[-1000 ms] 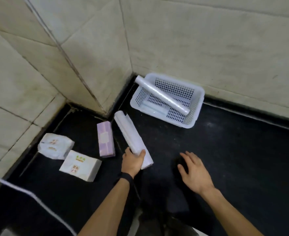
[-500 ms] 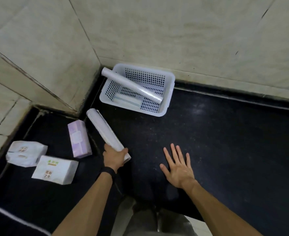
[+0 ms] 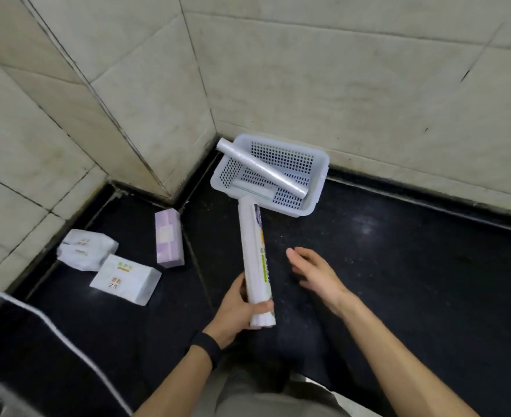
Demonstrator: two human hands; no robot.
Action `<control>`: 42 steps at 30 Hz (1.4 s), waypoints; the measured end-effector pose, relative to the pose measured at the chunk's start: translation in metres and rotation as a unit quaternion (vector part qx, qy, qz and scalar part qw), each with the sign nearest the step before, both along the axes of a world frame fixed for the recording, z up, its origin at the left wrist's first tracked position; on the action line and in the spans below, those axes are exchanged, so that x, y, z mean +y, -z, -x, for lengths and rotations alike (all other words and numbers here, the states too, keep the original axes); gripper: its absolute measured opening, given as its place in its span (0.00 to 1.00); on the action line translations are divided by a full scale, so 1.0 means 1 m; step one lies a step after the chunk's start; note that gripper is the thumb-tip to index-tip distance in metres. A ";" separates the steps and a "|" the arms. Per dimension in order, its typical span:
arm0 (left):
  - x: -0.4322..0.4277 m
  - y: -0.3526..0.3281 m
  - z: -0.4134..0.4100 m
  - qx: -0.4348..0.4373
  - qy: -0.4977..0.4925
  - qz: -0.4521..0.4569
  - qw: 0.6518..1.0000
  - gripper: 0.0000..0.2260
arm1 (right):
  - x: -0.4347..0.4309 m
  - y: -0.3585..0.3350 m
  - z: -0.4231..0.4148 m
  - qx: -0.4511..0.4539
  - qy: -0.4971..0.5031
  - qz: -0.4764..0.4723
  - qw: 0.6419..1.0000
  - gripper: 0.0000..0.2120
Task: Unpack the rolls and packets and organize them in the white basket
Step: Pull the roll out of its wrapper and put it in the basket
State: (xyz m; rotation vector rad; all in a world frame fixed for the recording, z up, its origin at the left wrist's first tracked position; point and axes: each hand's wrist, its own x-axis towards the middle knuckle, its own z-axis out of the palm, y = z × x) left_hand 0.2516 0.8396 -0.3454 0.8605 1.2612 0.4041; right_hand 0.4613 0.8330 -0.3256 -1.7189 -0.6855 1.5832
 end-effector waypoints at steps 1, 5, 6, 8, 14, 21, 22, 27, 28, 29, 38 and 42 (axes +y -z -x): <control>-0.001 -0.003 0.001 0.004 0.021 -0.010 1.000 0.42 | 0.001 -0.004 0.001 0.019 -0.002 0.001 1.000 0.44; 0.005 -0.021 0.004 0.011 0.118 -0.049 0.992 0.42 | 0.006 -0.009 0.008 0.073 -0.029 0.018 0.997 0.32; 0.008 -0.026 0.003 0.014 0.134 -0.055 0.989 0.42 | 0.007 -0.007 0.010 0.085 -0.029 0.011 0.996 0.28; 0.013 -0.034 0.002 0.028 0.164 -0.063 0.984 0.42 | 0.009 -0.008 0.014 0.109 -0.012 -0.019 0.994 0.20; 0.039 -0.059 0.010 0.065 0.173 -0.057 0.981 0.35 | 0.005 -0.016 0.012 0.042 0.015 -0.098 0.994 0.17; 0.095 -0.119 0.002 0.035 0.044 -0.169 0.984 0.32 | -0.012 -0.028 -0.003 -0.145 -0.124 -0.172 0.967 0.23; 0.099 -0.122 -0.002 0.029 0.047 -0.180 0.982 0.28 | -0.013 -0.029 -0.004 -0.160 -0.133 -0.179 0.962 0.23; 0.099 -0.115 -0.015 0.050 0.049 -0.209 0.975 0.19 | -0.019 -0.034 -0.016 -0.240 -0.167 -0.177 0.940 0.24; 0.098 -0.112 -0.016 0.044 0.046 -0.205 0.977 0.18 | -0.020 -0.034 -0.020 -0.252 -0.177 -0.173 0.936 0.24; 0.098 -0.110 -0.017 0.034 0.044 -0.199 0.978 0.17 | -0.021 -0.034 -0.022 -0.256 -0.189 -0.167 0.933 0.24; 0.116 -0.107 0.008 -0.071 -0.126 -0.134 0.980 0.17 | -0.039 -0.026 -0.050 -0.325 -0.237 -0.129 0.906 0.25; 0.132 -0.111 0.033 -0.084 -0.224 -0.135 0.961 0.15 | -0.049 -0.014 -0.064 -0.376 -0.231 -0.118 0.890 0.25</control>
